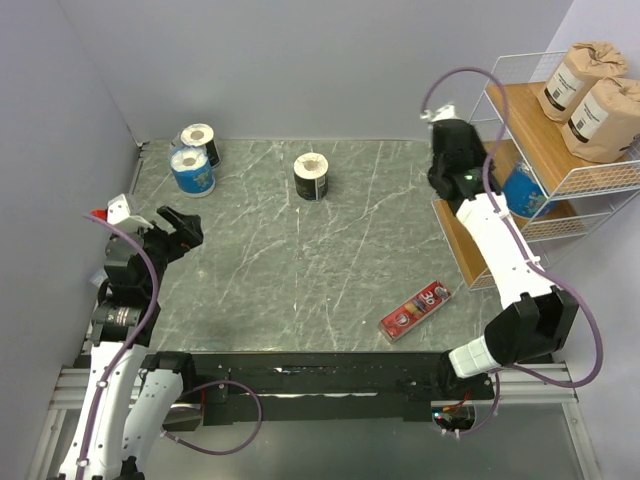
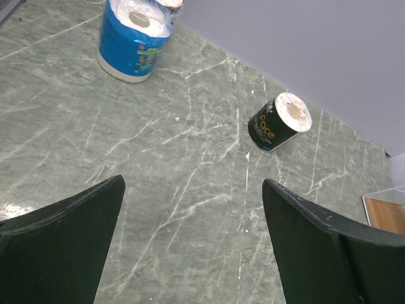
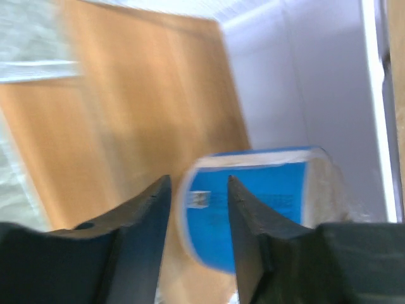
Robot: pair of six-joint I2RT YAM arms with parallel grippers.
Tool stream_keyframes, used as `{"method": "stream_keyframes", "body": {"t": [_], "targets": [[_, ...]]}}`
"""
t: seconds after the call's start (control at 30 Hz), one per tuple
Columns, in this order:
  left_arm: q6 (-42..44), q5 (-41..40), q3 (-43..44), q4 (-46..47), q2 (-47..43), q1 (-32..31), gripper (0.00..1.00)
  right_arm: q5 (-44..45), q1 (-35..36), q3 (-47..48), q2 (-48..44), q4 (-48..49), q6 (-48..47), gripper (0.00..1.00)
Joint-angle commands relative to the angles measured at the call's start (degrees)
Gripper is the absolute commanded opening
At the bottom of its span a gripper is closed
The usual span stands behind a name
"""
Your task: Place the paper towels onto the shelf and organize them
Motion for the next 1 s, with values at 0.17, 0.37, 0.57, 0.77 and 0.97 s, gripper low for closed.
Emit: {"method": "stream_keyframes", "body": {"t": [0.17,0.37,0.57,0.77,0.97], "targets": [[-0.73,-7.77,3.60,0.13,6.32,-0.21,0.96,-15.30,18.07,2.77,-7.93,-11.21,17.56,0.65],[-2.23,-9.45,11.59,-0.94,18.79,0.49,0.97,-29.87,28.97,-7.24,-18.38,-6.30,27.23,0.99],[4.44,-6.20,17.31,8.55,32.93,2.51,0.96,-42.30,32.85,-22.09,-31.31,7.14,36.54,0.99],[11.22,-3.47,23.46,14.78,49.72,3.40,0.97,-47.75,33.46,-28.52,-37.55,10.58,38.15,1.00],[15.52,-0.66,26.10,23.22,61.94,3.40,0.97,-47.93,33.55,-29.84,-38.70,11.72,37.10,1.00]]}}
